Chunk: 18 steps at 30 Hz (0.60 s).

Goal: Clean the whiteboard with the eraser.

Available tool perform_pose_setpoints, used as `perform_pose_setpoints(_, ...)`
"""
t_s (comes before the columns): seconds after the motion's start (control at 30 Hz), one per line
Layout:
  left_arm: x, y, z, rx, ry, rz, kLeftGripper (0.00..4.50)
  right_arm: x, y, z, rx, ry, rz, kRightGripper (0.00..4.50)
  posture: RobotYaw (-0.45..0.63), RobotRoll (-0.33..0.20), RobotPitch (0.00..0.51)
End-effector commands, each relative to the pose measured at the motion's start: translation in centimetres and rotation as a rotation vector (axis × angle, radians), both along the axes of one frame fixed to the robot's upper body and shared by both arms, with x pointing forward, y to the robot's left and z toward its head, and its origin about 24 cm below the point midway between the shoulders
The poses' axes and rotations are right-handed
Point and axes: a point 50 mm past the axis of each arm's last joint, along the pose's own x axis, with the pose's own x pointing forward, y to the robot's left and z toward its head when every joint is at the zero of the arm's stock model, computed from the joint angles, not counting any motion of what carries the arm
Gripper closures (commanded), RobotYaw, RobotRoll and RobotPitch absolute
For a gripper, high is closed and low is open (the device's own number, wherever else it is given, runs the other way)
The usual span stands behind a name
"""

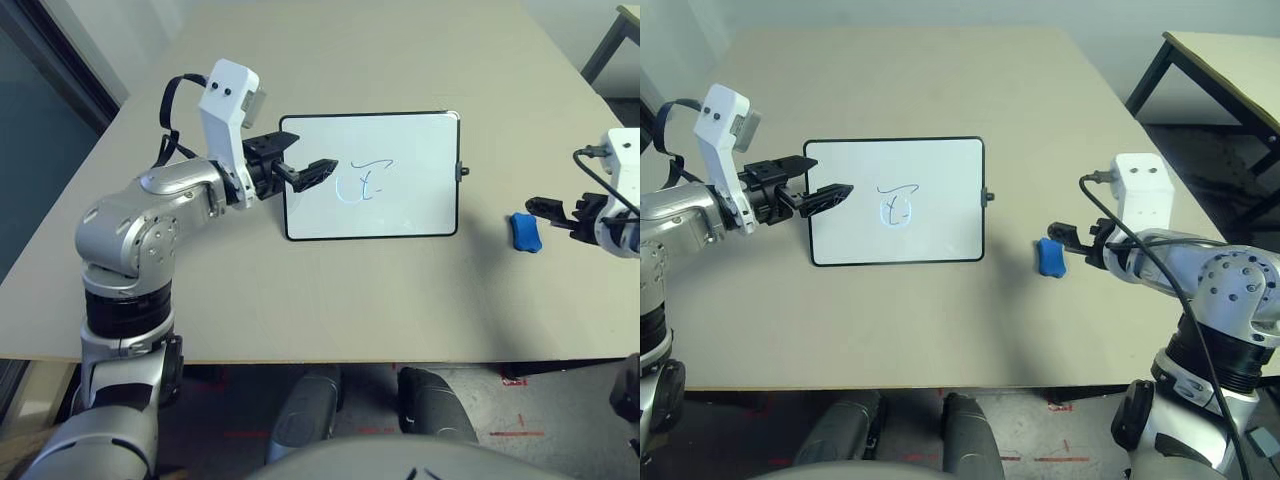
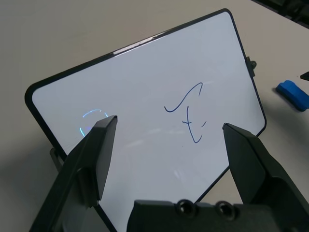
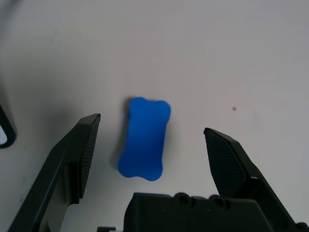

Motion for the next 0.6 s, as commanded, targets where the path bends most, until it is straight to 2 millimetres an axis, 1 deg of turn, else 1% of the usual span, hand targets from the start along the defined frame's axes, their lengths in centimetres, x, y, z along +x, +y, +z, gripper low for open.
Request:
perform_pose_setpoints(0.03,-0.2,-0.1,0.0,-0.008,0.007,0.004,0.04,-0.4,0.2,-1.5,0.01,0.087,0.013,0.0,0.13,0.0,0.147)
perform_pose_setpoints(0.17,-0.2,-0.1,0.0,-0.02,0.009,0.009,0.04,-0.3,0.0,-2.3,0.015,0.127,-0.005,0.0,0.14,0.0,0.148)
perform_pose_setpoints(0.3,-0.1,-0.2,0.2,-0.037,0.008,0.016,0.04,0.1,-0.2,-2.5,0.006,0.145,-0.018,0.0,0.14,0.0,0.15)
perform_pose_setpoints(0.6,-0.3,-0.1,-0.1,-0.033,0.033,0.03,0.04,0.7,0.2,-2.9,-0.015,0.168,0.003,0.0,0.16,0.0,0.15)
